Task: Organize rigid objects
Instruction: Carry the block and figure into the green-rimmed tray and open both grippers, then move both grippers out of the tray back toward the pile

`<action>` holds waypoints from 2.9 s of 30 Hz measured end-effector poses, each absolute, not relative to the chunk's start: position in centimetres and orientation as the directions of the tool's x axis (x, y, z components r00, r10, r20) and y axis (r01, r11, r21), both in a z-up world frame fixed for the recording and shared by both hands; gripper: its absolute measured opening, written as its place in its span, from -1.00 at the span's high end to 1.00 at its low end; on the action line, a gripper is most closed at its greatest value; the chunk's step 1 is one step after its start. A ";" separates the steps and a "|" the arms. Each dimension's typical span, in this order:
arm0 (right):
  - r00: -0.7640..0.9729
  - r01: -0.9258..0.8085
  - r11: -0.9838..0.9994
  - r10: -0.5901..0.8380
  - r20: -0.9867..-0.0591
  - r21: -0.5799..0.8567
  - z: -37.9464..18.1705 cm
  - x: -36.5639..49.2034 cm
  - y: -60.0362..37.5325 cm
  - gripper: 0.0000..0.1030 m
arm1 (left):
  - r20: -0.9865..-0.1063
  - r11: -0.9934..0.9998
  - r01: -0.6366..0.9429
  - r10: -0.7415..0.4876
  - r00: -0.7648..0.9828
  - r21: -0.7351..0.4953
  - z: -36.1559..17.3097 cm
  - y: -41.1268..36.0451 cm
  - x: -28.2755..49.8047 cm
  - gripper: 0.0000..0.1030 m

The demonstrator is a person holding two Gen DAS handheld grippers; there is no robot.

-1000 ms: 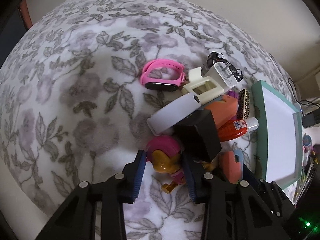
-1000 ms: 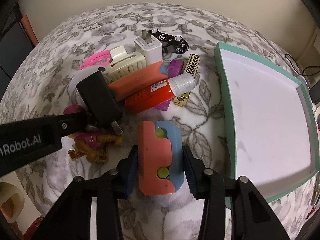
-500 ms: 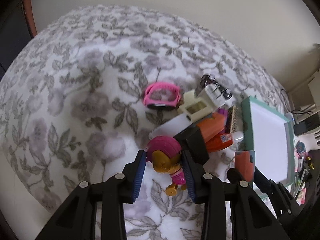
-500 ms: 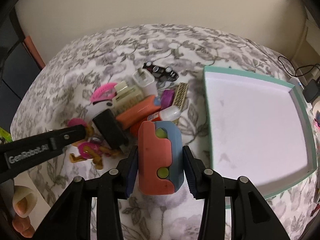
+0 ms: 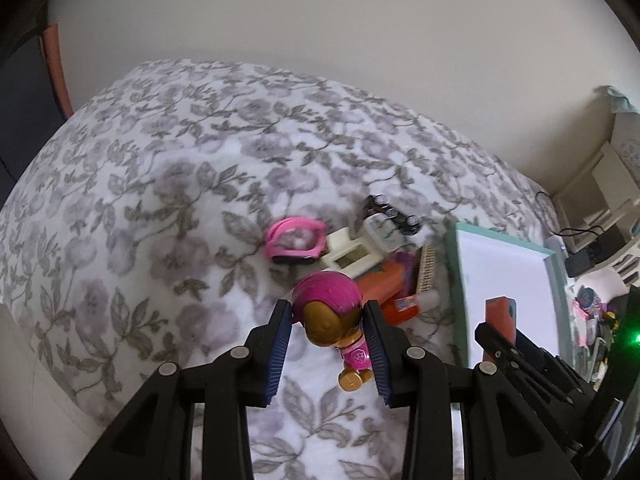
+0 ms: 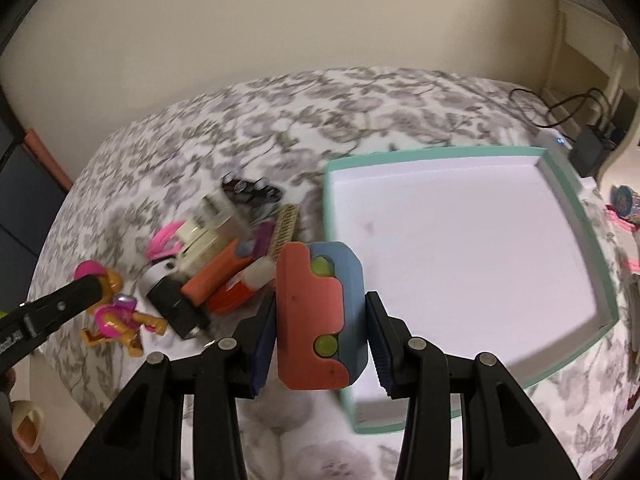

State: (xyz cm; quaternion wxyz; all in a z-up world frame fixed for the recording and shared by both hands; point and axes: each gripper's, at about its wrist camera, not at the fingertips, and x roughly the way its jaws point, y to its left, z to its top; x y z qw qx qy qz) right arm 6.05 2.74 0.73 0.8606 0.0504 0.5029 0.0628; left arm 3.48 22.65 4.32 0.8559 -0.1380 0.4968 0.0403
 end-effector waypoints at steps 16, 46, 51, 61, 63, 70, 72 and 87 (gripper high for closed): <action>0.452 0.211 0.977 -0.078 -0.889 0.022 -1.7 9.8 -8.4 0.14 | -0.867 0.976 0.060 -0.214 0.449 -0.210 2.4 8.4 12.0 0.24; 0.392 0.228 0.973 -0.119 -0.912 -0.029 -3.9 10.8 -10.1 0.14 | -0.892 0.986 0.056 -0.163 0.422 -0.154 -3.7 7.0 15.6 0.22; 0.397 0.225 0.974 -0.123 -0.910 -0.033 -3.5 10.8 -9.9 0.14 | -0.896 0.990 0.076 -0.140 0.422 -0.119 -3.5 6.3 15.4 0.21; 0.463 0.234 0.972 -0.127 -0.877 -0.017 0.1 10.3 -10.0 -0.03 | -0.877 0.986 0.095 -0.163 0.451 -0.135 -0.2 5.8 14.4 -0.48; 0.482 0.235 0.972 -0.128 -0.867 -0.013 1.1 10.0 -10.0 -0.03 | -0.871 0.987 0.087 -0.160 0.465 -0.135 0.7 6.2 14.2 -0.62; 0.544 0.247 0.969 -0.127 -0.829 0.013 3.7 9.0 -10.2 -0.39 | -0.834 0.993 0.046 -0.118 0.538 -0.111 3.5 8.0 13.0 -1.00; 0.556 0.248 0.968 -0.116 -0.823 0.031 4.1 8.6 -10.3 -0.45 | -0.824 0.994 0.032 -0.105 0.557 -0.105 4.3 8.7 12.7 -1.00; 0.616 0.134 0.990 -0.050 -0.786 0.043 4.9 7.1 -5.3 -0.84 | -0.761 0.972 -0.218 0.076 0.645 -0.087 7.9 17.8 7.7 -1.00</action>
